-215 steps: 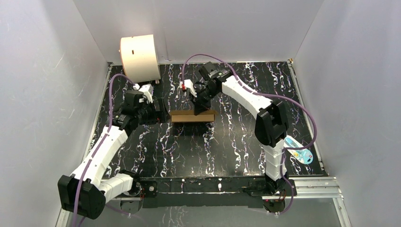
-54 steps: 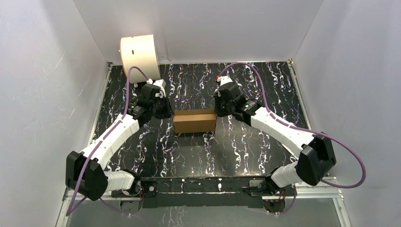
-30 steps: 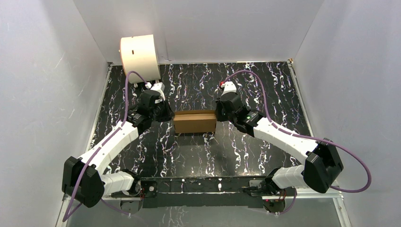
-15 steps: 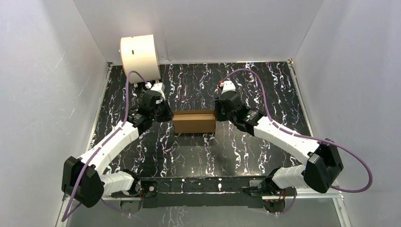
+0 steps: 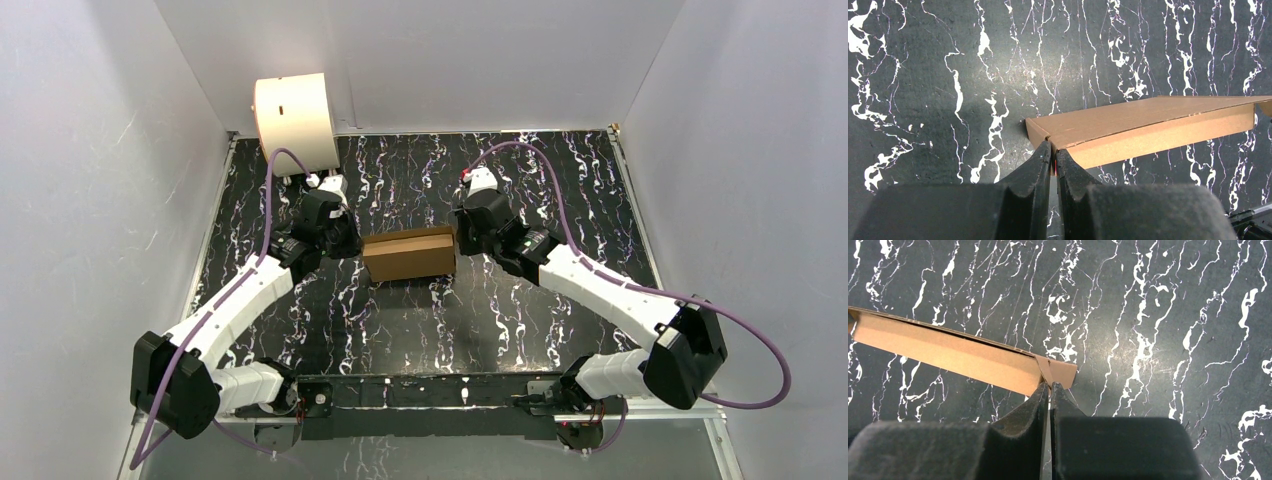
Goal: Fold the paper box
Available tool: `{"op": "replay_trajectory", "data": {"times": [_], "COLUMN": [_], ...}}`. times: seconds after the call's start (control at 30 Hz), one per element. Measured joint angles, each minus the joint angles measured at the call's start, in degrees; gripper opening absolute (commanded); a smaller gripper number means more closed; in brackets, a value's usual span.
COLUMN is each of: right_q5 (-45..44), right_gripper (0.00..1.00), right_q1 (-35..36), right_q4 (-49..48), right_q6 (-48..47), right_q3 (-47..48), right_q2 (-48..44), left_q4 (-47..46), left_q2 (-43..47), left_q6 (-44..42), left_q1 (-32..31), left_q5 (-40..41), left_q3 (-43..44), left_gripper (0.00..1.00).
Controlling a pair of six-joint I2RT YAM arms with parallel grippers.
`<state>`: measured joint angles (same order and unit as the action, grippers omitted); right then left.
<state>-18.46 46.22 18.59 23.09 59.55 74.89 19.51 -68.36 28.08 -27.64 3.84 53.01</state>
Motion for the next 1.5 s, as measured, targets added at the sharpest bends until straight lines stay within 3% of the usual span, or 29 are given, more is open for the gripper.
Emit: {"op": "replay_trajectory", "data": {"times": [0.13,0.4,0.93,1.5], "right_q5": [0.7,2.1,-1.9,-0.2], "right_gripper": [0.02,0.0,0.0,0.0], "right_q1": [0.1,0.1,0.0,0.0], "right_q4": [0.2,0.1,-0.4,-0.8], "right_q6": [-1.0,-1.2,-2.6,-3.2], "right_q3": [1.2,2.6,0.0,-1.4], "right_q2": [0.2,1.7,2.3,1.7], "left_q4": [0.8,1.9,1.4,-0.2], "left_q2": [-0.1,-0.8,-0.8,-1.5], "left_q6": [-0.1,0.1,1.3,2.5], "left_q1": [-0.1,-0.9,-3.2,-4.3], "left_q5": [-0.1,-0.2,1.1,2.6], "left_q3": [0.3,1.1,1.2,0.9], "left_gripper": [0.06,0.06,0.06,0.05]}}
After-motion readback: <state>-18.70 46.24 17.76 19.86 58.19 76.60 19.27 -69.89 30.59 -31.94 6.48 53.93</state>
